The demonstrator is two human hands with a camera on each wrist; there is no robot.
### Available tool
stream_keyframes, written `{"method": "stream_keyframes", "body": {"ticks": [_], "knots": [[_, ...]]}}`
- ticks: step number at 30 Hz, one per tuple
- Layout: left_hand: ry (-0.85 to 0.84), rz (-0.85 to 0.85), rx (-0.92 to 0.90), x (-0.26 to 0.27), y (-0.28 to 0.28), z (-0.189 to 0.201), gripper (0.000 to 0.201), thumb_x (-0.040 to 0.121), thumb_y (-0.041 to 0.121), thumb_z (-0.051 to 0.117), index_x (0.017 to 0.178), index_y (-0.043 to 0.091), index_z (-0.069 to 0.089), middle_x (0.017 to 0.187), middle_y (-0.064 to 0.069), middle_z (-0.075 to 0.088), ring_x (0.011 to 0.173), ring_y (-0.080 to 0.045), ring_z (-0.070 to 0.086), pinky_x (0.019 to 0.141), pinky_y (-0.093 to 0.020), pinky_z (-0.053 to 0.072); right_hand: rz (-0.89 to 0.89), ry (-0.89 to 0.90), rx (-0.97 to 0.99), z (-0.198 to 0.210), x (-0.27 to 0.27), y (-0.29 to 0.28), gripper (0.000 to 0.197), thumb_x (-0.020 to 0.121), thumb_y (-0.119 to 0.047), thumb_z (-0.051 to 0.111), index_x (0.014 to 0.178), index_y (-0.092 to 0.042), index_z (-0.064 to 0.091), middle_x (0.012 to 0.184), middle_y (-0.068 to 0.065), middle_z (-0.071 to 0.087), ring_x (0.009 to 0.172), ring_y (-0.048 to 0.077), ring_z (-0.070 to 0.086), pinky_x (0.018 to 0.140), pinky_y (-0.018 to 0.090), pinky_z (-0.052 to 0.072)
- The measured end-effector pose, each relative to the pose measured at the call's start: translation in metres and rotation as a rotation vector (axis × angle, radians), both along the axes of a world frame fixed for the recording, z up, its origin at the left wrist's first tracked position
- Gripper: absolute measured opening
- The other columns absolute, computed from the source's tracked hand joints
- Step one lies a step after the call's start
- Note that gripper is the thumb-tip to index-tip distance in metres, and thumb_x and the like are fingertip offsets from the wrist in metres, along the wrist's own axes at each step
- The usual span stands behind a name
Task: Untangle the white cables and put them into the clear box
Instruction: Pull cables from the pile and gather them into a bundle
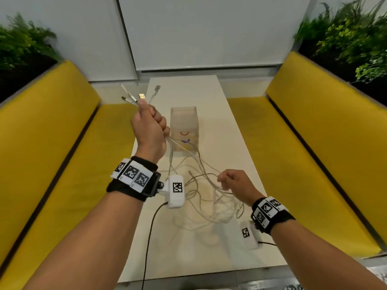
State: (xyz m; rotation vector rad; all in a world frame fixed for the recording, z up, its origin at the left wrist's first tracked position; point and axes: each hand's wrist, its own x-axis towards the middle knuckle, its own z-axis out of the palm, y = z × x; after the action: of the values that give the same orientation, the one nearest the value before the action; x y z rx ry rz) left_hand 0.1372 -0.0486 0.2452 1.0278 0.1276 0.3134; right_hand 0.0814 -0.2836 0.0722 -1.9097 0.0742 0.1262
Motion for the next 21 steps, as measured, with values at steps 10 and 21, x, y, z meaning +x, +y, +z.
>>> {"method": "stream_keyframes", "body": {"ticks": [10,21], "knots": [[-0.074,-0.084,-0.086,-0.007,0.001,0.042,0.046,0.107,0.047,0.035,0.069,0.02,0.04,0.059,0.003,0.026,0.049,-0.012,0.018,0.041,-0.025,0.018,0.166,0.107,-0.306,-0.047,-0.004,0.004,0.021,0.093,-0.023,0.065,0.074,-0.023,0.074,0.089,-0.002,0.076,0.087,0.01,0.067,0.085,0.03,0.051],[-0.037,-0.198,-0.026,-0.008,0.016,0.046,0.046,0.106,0.049,0.035,0.07,0.022,0.043,0.059,0.006,0.026,0.049,-0.01,0.018,0.039,-0.024,0.019,-0.334,0.09,0.084,0.016,0.017,-0.038,0.022,0.103,-0.017,0.047,0.096,-0.009,0.067,0.092,0.014,0.074,0.056,0.027,0.069,0.039,0.026,0.043]]}}
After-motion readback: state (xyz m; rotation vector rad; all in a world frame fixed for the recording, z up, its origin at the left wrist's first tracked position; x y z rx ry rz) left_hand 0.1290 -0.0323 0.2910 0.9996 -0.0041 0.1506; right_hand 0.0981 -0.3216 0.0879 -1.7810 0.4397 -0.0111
